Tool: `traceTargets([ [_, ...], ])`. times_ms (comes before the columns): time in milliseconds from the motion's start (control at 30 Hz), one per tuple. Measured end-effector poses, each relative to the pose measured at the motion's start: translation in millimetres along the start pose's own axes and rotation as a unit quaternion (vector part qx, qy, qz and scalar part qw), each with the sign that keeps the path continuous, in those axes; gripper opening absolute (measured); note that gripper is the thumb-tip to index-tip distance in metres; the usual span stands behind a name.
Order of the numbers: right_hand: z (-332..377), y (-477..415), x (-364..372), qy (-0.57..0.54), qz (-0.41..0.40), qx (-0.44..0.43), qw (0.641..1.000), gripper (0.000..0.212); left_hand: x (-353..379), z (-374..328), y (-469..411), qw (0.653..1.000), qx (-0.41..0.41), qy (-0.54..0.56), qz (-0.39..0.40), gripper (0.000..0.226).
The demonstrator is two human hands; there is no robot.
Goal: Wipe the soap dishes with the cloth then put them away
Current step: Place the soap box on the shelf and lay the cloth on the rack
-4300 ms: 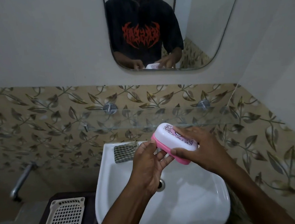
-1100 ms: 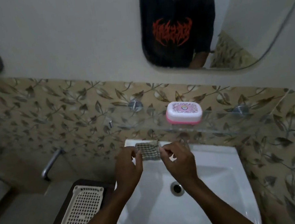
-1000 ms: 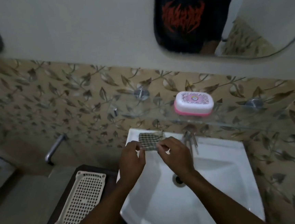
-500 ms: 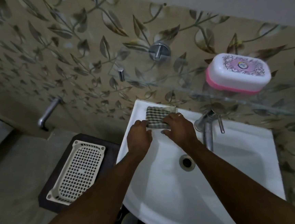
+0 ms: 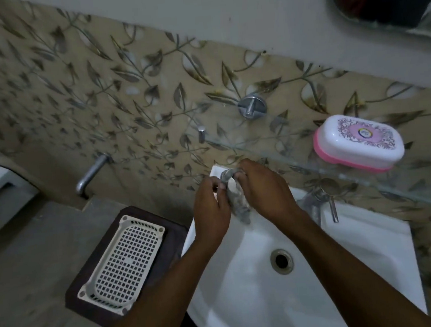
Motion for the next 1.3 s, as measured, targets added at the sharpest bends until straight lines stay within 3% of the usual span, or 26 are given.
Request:
traceTargets([
  [167, 73.2, -13.0, -40.1, -0.056, 0.053, -0.076, 0.994, 0.016, -58.4, -2.1, 7.7, 0.997, -0.079, 0.007, 0.008, 0.02],
  [267, 114.6, -20.8, -57.8, -0.073, 0.081, -0.106, 0.988, 0.016, -105.7, 20.2, 13.2, 0.995, -0.098, -0.031, -0.012, 0.007],
  [400, 148.7, -37.1, -48.8, -0.176, 0.162, -0.043, 0.97, 0.011, -176.9, 47.6, 12.5, 0.984, -0.173, 0.03, -0.008, 0.008],
  [533, 161.3, -40.6, 9.3, -0.248, 0.238, 0.022, 0.939, 0.013, -248.1, 85.4, 16.9, 0.956, -0.272, 0.1, -0.038, 0.01],
  [600, 165.5, -35.1, 48.8, -0.248, 0.253, 0.042, 0.934, 0.022, -275.0, 112.9, 24.2, 0.925, -0.346, 0.145, -0.056, 0.027],
  [700, 172.7, -21.9, 116.0, -0.222, 0.268, 0.039, 0.937, 0.027, -300.1, 155.3, 38.1, 0.874, -0.435, 0.199, -0.084, 0.031],
  [967, 164.2, 24.8, 284.5, -0.119, 0.324, 0.058, 0.937, 0.025, -304.2, 260.5, 59.4, 0.801, -0.554, 0.126, -0.187, 0.018],
  [1033, 160.9, 30.4, 315.3, -0.098, 0.313, 0.06, 0.943, 0.025, -295.9, 282.4, 58.2, 0.79, -0.565, 0.12, -0.204, 0.006],
  [1100, 156.2, 33.7, 343.6, -0.096, 0.299, 0.077, 0.946, 0.025, -286.7, 298.6, 54.5, 0.785, -0.571, 0.101, -0.218, 0.017],
  [1167, 153.0, 35.9, 366.7, -0.09, 0.284, 0.103, 0.949, 0.025, -276.6, 317.2, 52.6, 0.786, -0.572, 0.077, -0.223, 0.01],
  [1300, 150.0, 37.1, 405.2, -0.096, 0.251, 0.114, 0.957, 0.032, -268.0, 352.9, 50.5, 0.807, -0.555, -0.054, -0.195, 0.026],
])
Point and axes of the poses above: each hand's wrist, its own y-axis away from the middle knuckle, its own x-axis out of the palm, z = x × y, the point moved 2 cm from there along -y, towards the middle knuckle, and after that the axes turned 15 degrees about -z, right-handed, at the moved point
